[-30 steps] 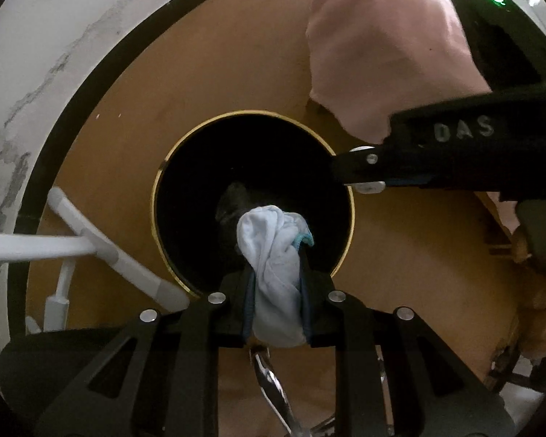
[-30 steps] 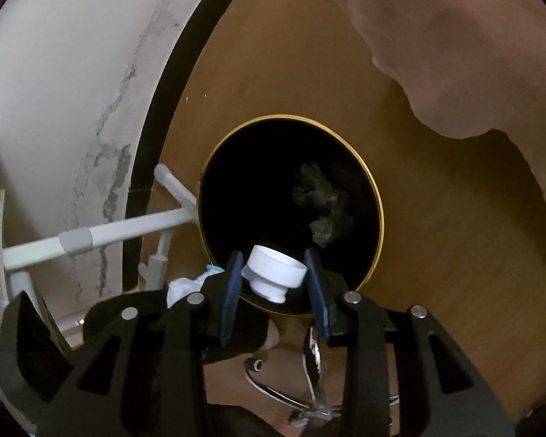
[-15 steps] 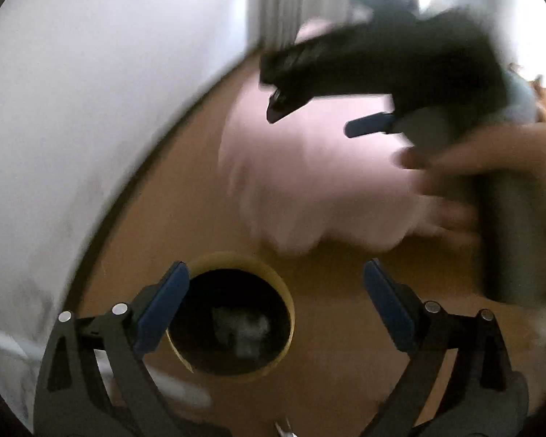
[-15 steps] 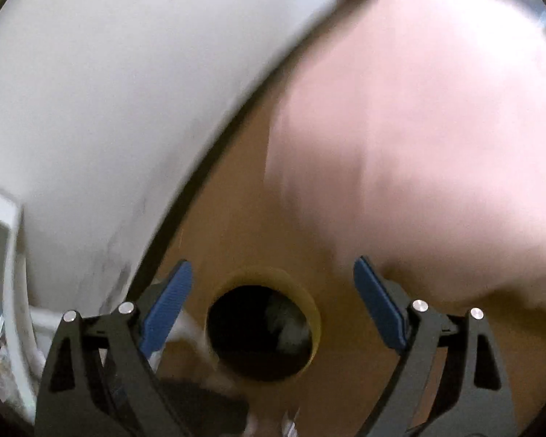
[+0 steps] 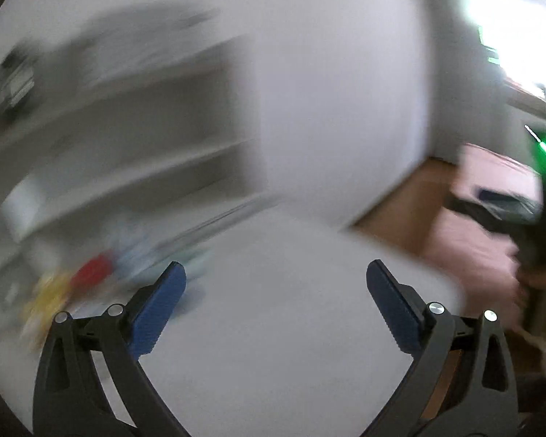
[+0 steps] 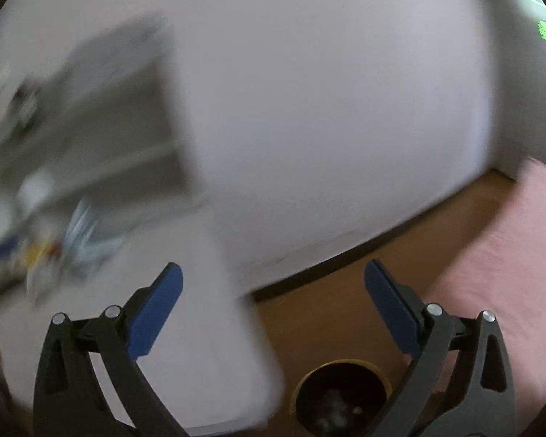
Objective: Collect trash
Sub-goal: 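Return both tools to the desk toward the wrappers and teal box, then grasp the blue wrapper with the left tool while the right tool grasps the teal NANJING box, then carry wrapper and box over the black bin and open both tools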
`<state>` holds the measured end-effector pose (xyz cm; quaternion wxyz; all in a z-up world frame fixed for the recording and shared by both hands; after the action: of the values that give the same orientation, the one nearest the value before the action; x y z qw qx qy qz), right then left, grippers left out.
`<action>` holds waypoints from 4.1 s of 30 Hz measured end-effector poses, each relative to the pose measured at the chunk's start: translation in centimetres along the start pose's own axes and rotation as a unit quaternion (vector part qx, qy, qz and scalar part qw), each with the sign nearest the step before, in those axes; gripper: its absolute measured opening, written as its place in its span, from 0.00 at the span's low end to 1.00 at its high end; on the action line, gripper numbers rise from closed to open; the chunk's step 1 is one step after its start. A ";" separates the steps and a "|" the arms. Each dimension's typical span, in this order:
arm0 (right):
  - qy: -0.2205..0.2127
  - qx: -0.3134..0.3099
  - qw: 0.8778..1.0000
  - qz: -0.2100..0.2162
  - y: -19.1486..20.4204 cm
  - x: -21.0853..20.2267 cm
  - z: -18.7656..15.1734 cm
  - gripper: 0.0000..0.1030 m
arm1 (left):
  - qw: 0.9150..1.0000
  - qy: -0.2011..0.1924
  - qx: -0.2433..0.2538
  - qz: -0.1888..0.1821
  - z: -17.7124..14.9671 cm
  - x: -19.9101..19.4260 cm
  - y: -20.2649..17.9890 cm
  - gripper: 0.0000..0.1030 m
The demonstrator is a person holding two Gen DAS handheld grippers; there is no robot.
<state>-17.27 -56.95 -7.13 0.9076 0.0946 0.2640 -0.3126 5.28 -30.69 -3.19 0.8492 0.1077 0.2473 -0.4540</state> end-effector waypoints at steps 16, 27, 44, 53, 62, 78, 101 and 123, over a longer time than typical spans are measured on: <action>0.115 -0.084 0.981 0.132 27.1 6.9 -1.6 0.94 | 0.966 0.060 -0.174 0.184 -12.5 -8.7 26.2 0.94; 0.252 0.066 0.938 0.228 31.4 11.2 -1.2 0.94 | 0.979 0.119 -0.103 0.131 -12.4 -6.0 27.6 0.93; 0.314 0.156 0.908 0.229 34.2 16.2 -0.5 0.53 | 0.980 0.186 0.044 0.060 -10.3 -0.3 25.2 0.71; 0.269 0.137 0.922 0.242 34.2 15.7 1.3 0.18 | 0.978 0.202 0.048 0.008 -10.0 2.3 23.8 0.26; 0.188 0.104 0.945 0.245 32.9 11.7 4.4 0.12 | 0.991 0.082 -0.097 -0.036 -7.4 -2.0 25.0 0.24; 0.196 0.062 0.953 0.222 29.2 10.3 1.1 0.12 | 0.984 0.040 -0.170 -0.037 -5.5 -3.4 23.0 0.24; 0.135 0.282 0.946 0.081 -18.1 1.0 -0.4 0.12 | 0.927 0.141 0.079 -0.339 1.4 12.5 -30.3 0.23; 0.454 0.370 0.810 0.029 -20.9 19.9 -33.1 0.12 | 0.843 0.481 0.007 -0.241 -28.2 36.0 -34.8 0.23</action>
<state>-30.84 -72.56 -45.86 0.5895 0.5621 0.5074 -0.2812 -15.71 -64.72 -44.48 0.4867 0.2558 0.6399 -0.5368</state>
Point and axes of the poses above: each gripper's, at about its wrist camera, not at the fingertips, and x roughly the way its jaws point, y to its left, z to its top, the point moved 10 cm from there along x, roughly the way its jaws point, and after that the axes turned 13 degrees about -z, right-handed, at the moved point
